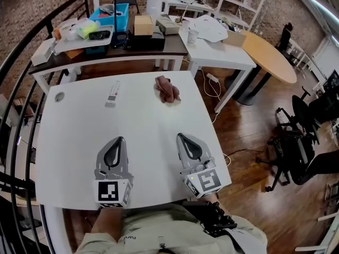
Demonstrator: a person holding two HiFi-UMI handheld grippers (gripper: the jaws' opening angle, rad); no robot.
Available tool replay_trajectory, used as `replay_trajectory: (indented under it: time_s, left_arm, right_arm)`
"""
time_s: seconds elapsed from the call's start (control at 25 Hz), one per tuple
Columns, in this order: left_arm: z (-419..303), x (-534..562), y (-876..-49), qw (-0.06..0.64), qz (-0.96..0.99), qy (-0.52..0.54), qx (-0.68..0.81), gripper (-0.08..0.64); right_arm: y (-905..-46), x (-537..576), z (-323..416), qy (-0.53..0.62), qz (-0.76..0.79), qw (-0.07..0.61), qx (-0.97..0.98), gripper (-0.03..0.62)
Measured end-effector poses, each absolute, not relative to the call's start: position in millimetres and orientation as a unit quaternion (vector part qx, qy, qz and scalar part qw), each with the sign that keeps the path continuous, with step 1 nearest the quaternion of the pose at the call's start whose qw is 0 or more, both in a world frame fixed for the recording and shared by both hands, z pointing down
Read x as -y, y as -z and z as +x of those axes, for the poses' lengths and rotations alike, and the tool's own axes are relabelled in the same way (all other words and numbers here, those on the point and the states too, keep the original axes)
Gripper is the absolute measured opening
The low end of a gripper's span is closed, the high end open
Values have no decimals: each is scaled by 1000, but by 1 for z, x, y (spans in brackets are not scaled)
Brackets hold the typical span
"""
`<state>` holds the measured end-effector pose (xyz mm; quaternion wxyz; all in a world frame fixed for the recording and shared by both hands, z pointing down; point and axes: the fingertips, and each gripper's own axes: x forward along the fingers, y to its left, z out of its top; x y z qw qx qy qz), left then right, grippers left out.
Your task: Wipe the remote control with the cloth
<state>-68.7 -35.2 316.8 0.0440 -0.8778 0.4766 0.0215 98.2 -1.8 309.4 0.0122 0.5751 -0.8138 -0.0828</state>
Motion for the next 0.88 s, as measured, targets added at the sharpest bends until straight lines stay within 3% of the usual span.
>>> replay_trajectory:
  time_s: [0.88]
  left_arm:
    - [-64, 33, -319, 42, -880, -19, -472, 3]
  right_arm:
    - [-305, 1, 95, 97, 579, 15, 810, 2]
